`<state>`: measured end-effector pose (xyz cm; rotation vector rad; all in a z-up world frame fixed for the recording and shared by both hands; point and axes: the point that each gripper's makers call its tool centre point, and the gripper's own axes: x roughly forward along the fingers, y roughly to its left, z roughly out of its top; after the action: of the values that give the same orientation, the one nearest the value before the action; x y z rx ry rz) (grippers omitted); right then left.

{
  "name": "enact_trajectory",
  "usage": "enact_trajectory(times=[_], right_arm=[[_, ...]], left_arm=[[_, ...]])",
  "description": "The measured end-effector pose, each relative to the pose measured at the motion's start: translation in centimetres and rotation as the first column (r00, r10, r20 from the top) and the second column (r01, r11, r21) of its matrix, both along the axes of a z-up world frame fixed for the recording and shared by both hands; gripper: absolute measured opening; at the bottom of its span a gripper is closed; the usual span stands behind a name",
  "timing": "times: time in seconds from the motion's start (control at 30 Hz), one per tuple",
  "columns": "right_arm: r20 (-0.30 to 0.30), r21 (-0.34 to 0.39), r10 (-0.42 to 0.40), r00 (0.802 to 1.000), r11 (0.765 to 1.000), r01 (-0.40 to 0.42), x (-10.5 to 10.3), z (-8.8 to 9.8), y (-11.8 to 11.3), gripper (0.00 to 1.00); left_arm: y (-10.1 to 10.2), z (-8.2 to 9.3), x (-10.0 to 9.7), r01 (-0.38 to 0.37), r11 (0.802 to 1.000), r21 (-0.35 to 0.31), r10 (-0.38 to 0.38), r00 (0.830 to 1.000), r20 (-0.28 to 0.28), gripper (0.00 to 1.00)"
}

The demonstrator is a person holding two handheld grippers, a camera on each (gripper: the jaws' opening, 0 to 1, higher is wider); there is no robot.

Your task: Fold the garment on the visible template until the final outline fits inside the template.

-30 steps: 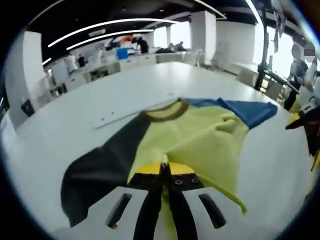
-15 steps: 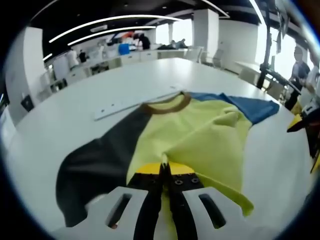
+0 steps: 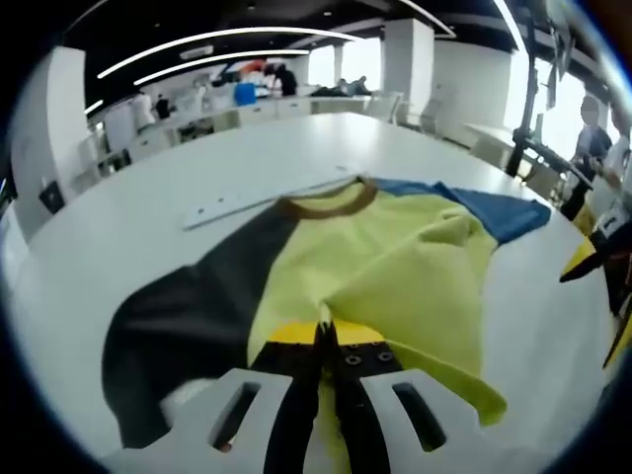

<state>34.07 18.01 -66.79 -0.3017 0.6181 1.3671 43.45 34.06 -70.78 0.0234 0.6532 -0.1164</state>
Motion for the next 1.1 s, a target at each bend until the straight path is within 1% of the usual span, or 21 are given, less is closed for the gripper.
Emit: enact_trajectory(times=[0.23, 0.37, 0.53, 0.73, 0.83, 0.93, 0.97, 1.1], right_arm=[[-0.016, 0.027, 0.017, 1.0, 0.999, -0.017, -0.2, -0.5, 2.6, 0.47], [-0.017, 0.03, 0.023, 1.0, 0.999, -0.023, -0.2, -0.9, 3.8, 0.47], [-0.003, 0.03, 0.033, 0.999, 0.999, -0.032, -0.1, -1.5, 5.0, 0.45], [0.007, 0.029, 0.031, 0.999, 0.999, -0.031, -0.2, -2.4, 6.2, 0.4], [0.011, 0.035, 0.029, 1.0, 0.999, -0.03, -0.2, -2.6, 6.6, 0.35], [-0.003, 0.042, 0.024, 1.0, 0.999, -0.023, -0.1, -2.7, 7.2, 0.31], [0.004, 0.05, 0.02, 1.0, 0.999, -0.02, 0.0, -2.7, 7.4, 0.29], [0.017, 0.053, 0.012, 1.0, 0.999, -0.013, 0.4, -2.9, 8.0, 0.19]], left_arm=[[0.1, 0.0, 0.0, 0.007, 1.0, -0.003, -0.007, 1.0, 0.001, 0.0], [0.2, -0.1, 0.1, 0.004, 1.0, -0.01, -0.004, 1.0, 0.003, 0.0], [0.1, -0.2, 0.0, 0.006, 1.0, -0.011, -0.006, 1.0, 0.004, 0.0], [0.1, -0.4, 0.1, 0.001, 1.0, -0.023, -0.001, 1.0, 0.005, 0.0], [0.1, -0.5, 0.0, 0.002, 1.0, -0.026, -0.001, 1.0, 0.007, 0.0], [0.1, -0.5, -0.1, 0.001, 1.0, -0.027, -0.001, 1.0, 0.006, 0.0], [0.1, -0.5, -0.1, 0.002, 1.0, -0.025, -0.001, 1.0, 0.007, 0.0], [0.0, -0.4, -0.2, 0.007, 1.0, -0.019, -0.007, 1.0, 0.016, 0.01]])
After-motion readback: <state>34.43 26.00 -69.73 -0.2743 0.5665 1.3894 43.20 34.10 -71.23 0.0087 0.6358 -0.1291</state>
